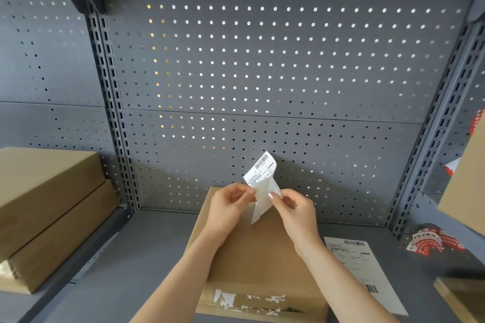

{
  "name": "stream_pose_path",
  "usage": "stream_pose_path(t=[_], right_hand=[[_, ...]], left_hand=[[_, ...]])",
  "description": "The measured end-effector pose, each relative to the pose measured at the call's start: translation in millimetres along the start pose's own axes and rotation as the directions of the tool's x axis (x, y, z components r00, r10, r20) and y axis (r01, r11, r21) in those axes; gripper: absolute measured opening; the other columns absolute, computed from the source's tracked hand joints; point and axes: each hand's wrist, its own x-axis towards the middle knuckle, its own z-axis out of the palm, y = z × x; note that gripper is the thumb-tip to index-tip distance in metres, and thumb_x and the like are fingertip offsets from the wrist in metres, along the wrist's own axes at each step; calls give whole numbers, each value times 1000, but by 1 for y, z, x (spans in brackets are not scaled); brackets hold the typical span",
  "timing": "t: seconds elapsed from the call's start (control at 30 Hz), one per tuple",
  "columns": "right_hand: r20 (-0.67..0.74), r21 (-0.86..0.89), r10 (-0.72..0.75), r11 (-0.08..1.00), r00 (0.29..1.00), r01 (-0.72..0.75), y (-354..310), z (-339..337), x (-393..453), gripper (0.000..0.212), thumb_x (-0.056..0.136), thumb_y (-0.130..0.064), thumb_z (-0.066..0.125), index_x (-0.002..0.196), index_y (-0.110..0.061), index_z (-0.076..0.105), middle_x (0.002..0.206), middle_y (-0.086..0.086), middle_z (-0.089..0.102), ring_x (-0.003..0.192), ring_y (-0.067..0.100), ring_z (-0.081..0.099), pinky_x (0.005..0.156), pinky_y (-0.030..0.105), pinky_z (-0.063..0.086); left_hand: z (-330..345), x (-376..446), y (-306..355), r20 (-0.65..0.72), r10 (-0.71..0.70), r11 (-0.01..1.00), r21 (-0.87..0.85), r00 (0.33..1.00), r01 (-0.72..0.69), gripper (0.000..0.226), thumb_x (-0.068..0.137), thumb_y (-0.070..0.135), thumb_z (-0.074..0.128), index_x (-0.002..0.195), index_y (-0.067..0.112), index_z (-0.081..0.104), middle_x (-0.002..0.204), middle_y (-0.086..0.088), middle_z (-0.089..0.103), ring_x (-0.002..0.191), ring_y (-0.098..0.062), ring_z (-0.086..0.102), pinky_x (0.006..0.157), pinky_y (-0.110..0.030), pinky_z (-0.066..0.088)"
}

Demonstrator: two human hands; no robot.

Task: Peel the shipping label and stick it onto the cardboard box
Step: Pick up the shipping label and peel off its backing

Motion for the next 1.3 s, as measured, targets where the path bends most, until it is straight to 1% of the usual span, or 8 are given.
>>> stream_pose_path(t=[0.27, 0.37, 0.47, 0.57, 0.67, 0.97, 1.13, 1.3], right_hand=[[-91, -4, 16, 1000, 996, -16, 2, -1, 2, 13, 88, -23, 62, 77, -18, 67, 80, 0, 70, 81, 11, 64, 66, 22, 44], [-139, 7, 3, 1000, 990, -2, -1, -3, 1, 15, 90, -19, 59, 79, -12, 65, 70, 1, 68, 65, 2, 61, 55, 10, 40], [-182, -22, -23, 1000, 983, 19, -4, -4, 0, 16, 92, -16, 56, 80, -9, 64, 62, 1, 64, 55, -4, 57, 53, 12, 39], [-227, -33, -37, 999, 973, 31, -4, -7, 1, 17, 92, -16, 56, 77, -9, 62, 61, 8, 64, 59, 17, 58, 59, 29, 42], [-273, -68, -53, 997, 960, 36, -2, -17, 4, 19, 90, -16, 56, 73, -10, 59, 63, 12, 63, 66, 35, 60, 59, 33, 44], [-359, -112, -43, 994, 932, 3, -2, -53, 2, 20, 88, -10, 56, 69, -13, 61, 54, 4, 64, 62, 25, 63, 66, 37, 52], [-410, -112, 2, 992, 912, -53, 1, -62, 1, 21, 89, -10, 53, 69, -12, 60, 58, 5, 65, 59, 21, 64, 57, 30, 49], [-418, -95, 10, 994, 909, -55, 0, -67, -2, 16, 89, -9, 52, 75, -8, 61, 61, 7, 65, 60, 20, 62, 59, 32, 50]], left_hand=[[0, 1, -2, -155, -36, 999, -16, 987, 34, 17, 92, 22, 58, 82, 8, 62, 80, -1, 75, 78, -10, 71, 79, -25, 53], [0, 0, 0, -239, -15, 999, 28, 971, 22, 17, 95, 23, 53, 84, 12, 58, 79, -1, 72, 75, -10, 69, 75, -24, 52], [1, -1, 4, -321, 18, 995, 100, 947, 15, 15, 98, 23, 46, 85, 17, 52, 78, 1, 69, 69, -12, 66, 65, -18, 48], [0, 0, 6, -386, 59, 989, 149, 921, -1, 14, 99, 22, 43, 89, 14, 48, 79, -4, 65, 67, -21, 62, 62, -25, 45], [-4, 1, 7, -434, 56, 988, 156, 899, 13, 15, 98, 22, 43, 88, 12, 47, 75, -7, 62, 61, -25, 52, 57, -32, 42], [-45, 4, 9, -512, 2, 982, 162, 859, 95, 14, 96, 17, 45, 84, 11, 46, 68, -4, 55, 59, -20, 37, 52, -31, 32], [-70, 0, 3, -576, 0, 976, 178, 817, 125, 15, 98, 20, 44, 90, 7, 47, 69, -6, 56, 66, -28, 47, 58, -35, 38], [-76, -7, 0, -624, -38, 978, 139, 780, 159, 16, 98, 21, 41, 95, 7, 48, 75, -10, 56, 68, -28, 48, 53, -30, 37]])
